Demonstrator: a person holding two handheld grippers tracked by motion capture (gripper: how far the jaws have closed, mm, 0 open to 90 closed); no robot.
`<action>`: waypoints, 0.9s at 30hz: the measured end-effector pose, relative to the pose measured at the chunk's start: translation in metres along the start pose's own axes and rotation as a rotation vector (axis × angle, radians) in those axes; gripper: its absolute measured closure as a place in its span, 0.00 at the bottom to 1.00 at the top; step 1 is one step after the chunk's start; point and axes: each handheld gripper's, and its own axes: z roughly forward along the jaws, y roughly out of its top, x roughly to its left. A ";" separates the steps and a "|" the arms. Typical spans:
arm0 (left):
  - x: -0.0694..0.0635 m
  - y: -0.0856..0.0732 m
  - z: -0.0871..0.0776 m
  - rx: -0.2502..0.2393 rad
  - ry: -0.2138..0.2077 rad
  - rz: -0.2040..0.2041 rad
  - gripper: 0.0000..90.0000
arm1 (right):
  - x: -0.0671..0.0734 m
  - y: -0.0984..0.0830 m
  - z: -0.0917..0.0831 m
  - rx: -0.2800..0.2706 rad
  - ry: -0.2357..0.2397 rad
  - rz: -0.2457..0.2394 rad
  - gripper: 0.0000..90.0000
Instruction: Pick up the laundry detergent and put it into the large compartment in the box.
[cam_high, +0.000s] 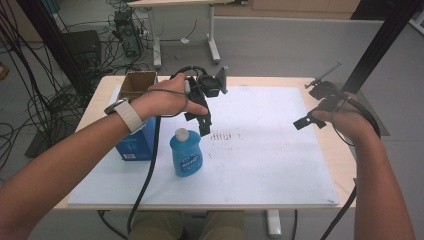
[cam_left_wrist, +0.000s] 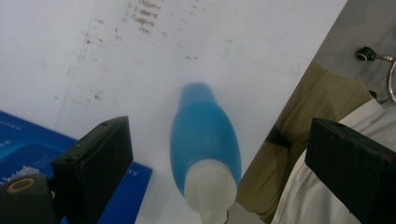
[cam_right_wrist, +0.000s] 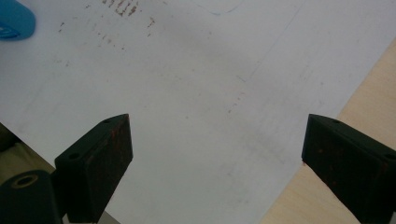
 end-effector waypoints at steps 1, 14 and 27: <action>0.000 0.000 0.000 0.000 0.000 0.000 0.08 | 0.000 0.000 0.000 0.000 0.000 0.000 0.10; 0.007 -0.008 0.010 0.045 -0.014 -0.081 0.09 | 0.001 0.001 0.003 -0.002 0.002 -0.002 0.09; 0.007 -0.012 0.025 0.081 -0.016 -0.095 0.09 | 0.004 0.006 0.007 0.003 0.009 -0.012 0.10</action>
